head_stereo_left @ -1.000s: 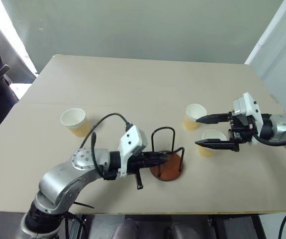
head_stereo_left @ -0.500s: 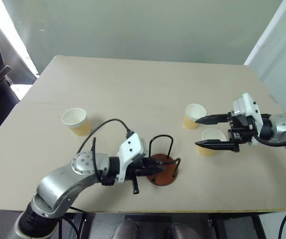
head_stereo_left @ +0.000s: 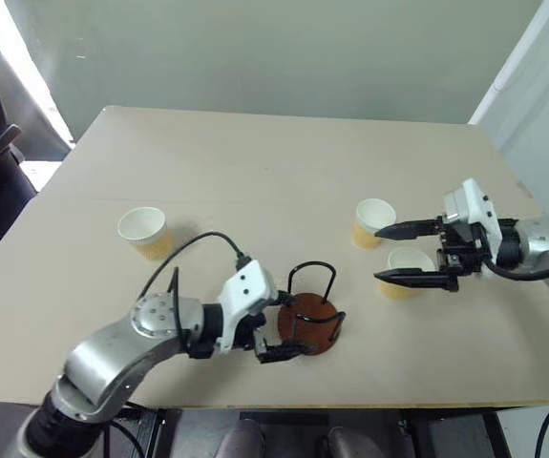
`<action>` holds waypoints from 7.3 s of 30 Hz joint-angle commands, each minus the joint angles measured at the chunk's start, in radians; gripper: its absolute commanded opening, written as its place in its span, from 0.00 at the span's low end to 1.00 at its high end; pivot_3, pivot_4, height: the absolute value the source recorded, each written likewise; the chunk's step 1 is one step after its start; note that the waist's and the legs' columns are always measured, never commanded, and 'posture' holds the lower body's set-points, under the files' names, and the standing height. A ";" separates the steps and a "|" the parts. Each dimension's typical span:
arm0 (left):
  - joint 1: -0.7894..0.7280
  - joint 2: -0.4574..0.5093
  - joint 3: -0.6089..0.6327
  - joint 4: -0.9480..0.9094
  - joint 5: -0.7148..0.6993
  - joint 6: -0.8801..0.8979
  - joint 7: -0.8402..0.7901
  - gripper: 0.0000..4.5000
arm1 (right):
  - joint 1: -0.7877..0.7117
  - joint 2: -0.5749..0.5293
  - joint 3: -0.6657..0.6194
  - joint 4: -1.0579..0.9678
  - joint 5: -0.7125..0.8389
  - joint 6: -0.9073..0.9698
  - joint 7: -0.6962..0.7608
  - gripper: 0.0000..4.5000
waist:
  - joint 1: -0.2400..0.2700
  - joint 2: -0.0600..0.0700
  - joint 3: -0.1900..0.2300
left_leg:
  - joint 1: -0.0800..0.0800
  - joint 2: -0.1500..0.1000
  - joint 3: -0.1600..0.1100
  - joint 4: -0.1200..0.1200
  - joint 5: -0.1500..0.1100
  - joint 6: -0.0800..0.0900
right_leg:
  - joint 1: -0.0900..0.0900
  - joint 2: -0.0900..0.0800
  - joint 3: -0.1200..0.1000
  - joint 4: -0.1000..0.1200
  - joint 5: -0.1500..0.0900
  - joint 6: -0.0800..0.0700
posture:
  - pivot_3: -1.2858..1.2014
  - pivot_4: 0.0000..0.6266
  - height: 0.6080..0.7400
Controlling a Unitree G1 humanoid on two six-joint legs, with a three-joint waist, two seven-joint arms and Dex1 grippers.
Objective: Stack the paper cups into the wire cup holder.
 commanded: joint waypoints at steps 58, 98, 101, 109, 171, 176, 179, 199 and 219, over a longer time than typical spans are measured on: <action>-0.016 0.206 0.472 0.040 -0.210 -0.043 0.042 1.00 | -0.389 0.137 0.050 -0.104 0.178 0.125 0.127 0.01 | 0.003 0.003 0.006 | -0.002 0.001 -0.003 -0.011 0.001 -0.002 | -0.002 0.001 0.000 -0.014 0.001 -0.002 | 0.52 0.24 1.00; -0.011 0.196 0.455 0.052 -0.195 -0.060 0.047 1.00 | -0.434 0.143 0.208 0.246 -0.219 -0.157 0.056 1.00 | -0.001 0.003 0.006 | 0.000 0.001 -0.002 -0.013 0.002 -0.001 | -0.003 0.001 0.000 -0.010 0.002 -0.002 | 0.52 0.24 1.00; -0.021 0.194 0.445 0.055 -0.191 -0.062 0.048 1.00 | -0.494 0.165 0.258 0.484 -0.352 -0.269 0.035 1.00 | -0.002 0.003 0.006 | 0.000 0.002 -0.002 -0.013 0.003 -0.002 | -0.005 0.001 -0.001 -0.007 0.003 -0.004 | 0.52 0.24 1.00; -0.016 0.196 0.460 0.043 -0.202 -0.055 0.055 1.00 | -0.527 0.212 0.321 0.763 -0.494 -0.470 0.122 1.00 | 0.002 0.003 0.006 | -0.004 0.002 -0.001 -0.014 0.003 -0.003 | -0.009 0.000 -0.001 -0.001 0.003 -0.004 | 0.52 0.24 1.00; 0.079 0.372 0.568 0.017 -0.427 -0.032 -0.262 1.00 | -0.460 0.194 0.286 0.074 -0.126 -0.131 0.364 0.00 | -0.009 0.004 0.007 | -0.003 0.004 0.003 -0.015 0.010 -0.008 | -0.008 0.012 0.000 0.000 0.006 -0.010 | 0.52 0.24 1.00; 0.086 0.403 0.590 0.025 -0.418 -0.039 -0.278 1.00 | -0.445 0.164 0.305 0.063 -0.116 -0.163 0.370 0.00 | -0.010 0.004 0.007 | -0.004 0.009 0.006 -0.015 0.010 -0.008 | -0.008 0.013 0.001 0.000 0.006 -0.010 | 0.52 0.24 1.00; 0.078 0.400 0.578 0.015 -0.420 -0.039 -0.261 1.00 | -0.434 0.158 0.314 0.048 -0.118 -0.173 0.370 0.00 | -0.012 0.004 0.007 | -0.004 0.010 0.007 -0.015 0.010 -0.008 | -0.008 0.013 0.001 -0.001 0.006 -0.010 | 0.52 0.24 1.00; 0.076 0.399 0.573 0.021 -0.408 -0.047 -0.226 1.00 | -0.462 0.202 0.312 0.077 -0.196 -0.199 0.336 0.77 | -0.025 0.004 0.007 | -0.002 0.011 0.005 -0.015 0.010 -0.008 | -0.009 0.014 0.003 -0.003 0.006 -0.010 | 0.52 0.24 1.00; 0.103 0.504 0.416 0.496 0.334 -0.395 -0.141 1.00 | -0.456 0.194 -0.085 0.475 0.082 0.046 0.246 0.99 | -0.023 0.003 0.007 | -0.010 0.015 -0.001 -0.022 0.013 -0.012 | -0.021 0.014 0.001 -0.001 0.010 -0.016 | 0.52 0.24 1.00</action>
